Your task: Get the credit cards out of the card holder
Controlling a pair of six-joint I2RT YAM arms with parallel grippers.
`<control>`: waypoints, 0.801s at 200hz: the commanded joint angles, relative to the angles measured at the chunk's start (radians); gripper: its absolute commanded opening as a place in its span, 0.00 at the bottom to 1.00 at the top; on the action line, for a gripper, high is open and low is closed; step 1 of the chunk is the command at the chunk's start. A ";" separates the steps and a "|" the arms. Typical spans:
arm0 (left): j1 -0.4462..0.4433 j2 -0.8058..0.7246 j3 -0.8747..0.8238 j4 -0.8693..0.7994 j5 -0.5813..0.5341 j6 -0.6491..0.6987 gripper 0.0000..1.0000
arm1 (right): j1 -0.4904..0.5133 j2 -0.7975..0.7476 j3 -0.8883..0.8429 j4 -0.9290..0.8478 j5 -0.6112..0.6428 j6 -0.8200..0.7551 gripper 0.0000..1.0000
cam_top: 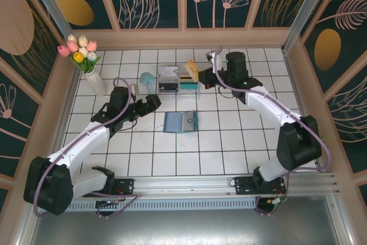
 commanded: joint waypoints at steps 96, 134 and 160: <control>0.004 0.097 0.064 -0.066 -0.141 0.187 0.99 | -0.047 0.335 0.449 -0.478 0.018 -0.848 0.00; 0.004 0.169 0.111 -0.094 -0.155 0.203 0.99 | -0.050 0.383 0.521 -0.573 -0.029 -0.996 0.00; 0.004 0.214 0.146 -0.111 -0.159 0.216 0.99 | -0.050 0.424 0.572 -0.625 -0.053 -1.081 0.00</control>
